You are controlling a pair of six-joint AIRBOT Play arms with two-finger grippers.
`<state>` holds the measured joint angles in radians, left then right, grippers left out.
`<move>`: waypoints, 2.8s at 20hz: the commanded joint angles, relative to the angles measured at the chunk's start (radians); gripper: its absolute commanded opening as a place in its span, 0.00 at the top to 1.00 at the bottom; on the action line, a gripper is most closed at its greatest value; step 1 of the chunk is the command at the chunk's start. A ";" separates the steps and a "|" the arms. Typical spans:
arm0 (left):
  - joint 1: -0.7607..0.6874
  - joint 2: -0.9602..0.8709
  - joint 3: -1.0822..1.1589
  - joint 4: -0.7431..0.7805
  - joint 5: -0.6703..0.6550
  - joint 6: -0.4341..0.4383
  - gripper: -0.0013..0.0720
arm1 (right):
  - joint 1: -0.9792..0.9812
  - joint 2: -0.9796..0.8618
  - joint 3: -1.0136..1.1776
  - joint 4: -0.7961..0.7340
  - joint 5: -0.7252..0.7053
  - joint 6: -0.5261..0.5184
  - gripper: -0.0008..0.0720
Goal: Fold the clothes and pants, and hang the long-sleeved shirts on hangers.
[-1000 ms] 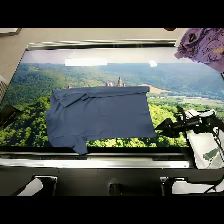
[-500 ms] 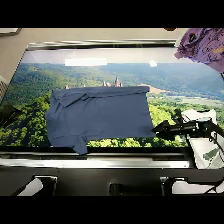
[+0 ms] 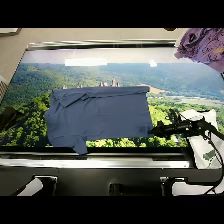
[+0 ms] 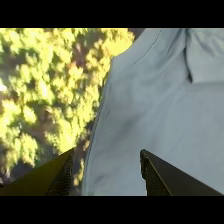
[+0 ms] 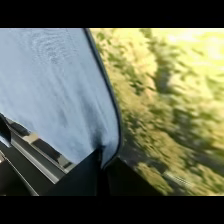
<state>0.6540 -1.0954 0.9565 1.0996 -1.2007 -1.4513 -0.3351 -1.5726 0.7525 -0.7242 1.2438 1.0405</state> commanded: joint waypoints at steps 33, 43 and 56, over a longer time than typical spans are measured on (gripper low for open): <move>0.086 -0.128 -0.442 -0.290 0.077 0.364 0.34 | 0.014 0.092 0.000 -0.010 0.055 0.033 0.95; 0.012 -0.193 -0.442 -0.306 0.124 0.375 0.77 | 0.014 0.093 0.000 -0.010 0.057 0.039 0.95; -0.309 -0.103 0.011 -0.452 0.217 0.244 0.96 | 0.233 0.182 0.437 0.066 -0.205 0.204 0.95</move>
<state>0.4484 -1.2125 0.7776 0.6701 -1.0317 -1.1263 -0.1852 -1.4010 0.9863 -0.6392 1.1648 1.1503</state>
